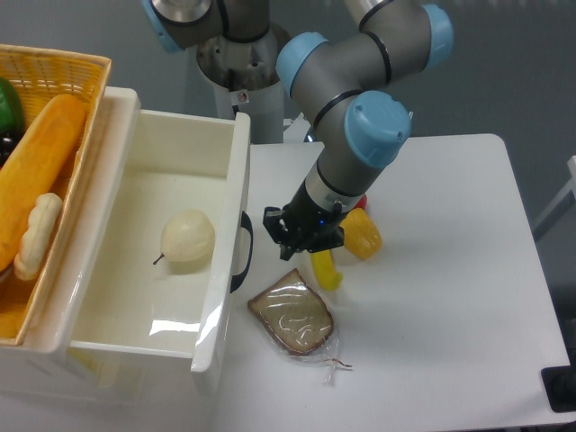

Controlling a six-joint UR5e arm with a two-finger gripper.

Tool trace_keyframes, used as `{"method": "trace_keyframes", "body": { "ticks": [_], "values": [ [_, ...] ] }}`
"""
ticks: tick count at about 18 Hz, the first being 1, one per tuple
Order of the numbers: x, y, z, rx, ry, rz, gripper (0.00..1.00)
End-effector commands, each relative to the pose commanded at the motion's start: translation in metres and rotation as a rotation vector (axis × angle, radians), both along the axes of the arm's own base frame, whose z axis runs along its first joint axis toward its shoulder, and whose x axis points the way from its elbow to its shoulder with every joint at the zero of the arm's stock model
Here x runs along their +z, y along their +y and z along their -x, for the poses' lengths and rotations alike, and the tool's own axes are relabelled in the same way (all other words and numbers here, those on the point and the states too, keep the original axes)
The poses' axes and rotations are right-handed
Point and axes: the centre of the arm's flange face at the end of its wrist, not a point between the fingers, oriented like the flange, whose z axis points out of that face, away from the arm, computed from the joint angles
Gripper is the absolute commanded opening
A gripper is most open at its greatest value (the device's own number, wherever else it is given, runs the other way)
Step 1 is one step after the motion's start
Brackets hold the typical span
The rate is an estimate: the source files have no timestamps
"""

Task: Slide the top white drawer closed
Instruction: 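Lower the gripper past the peppers to the drawer's front panel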

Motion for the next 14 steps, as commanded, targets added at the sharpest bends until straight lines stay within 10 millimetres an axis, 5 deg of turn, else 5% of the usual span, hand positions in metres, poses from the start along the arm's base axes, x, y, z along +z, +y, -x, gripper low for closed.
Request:
{"method": "trace_keyframes", "body": {
  "ticks": [14],
  "values": [
    [0.009, 0.008, -0.019, 0.000, -0.044, -0.039, 0.09]
  ]
}}
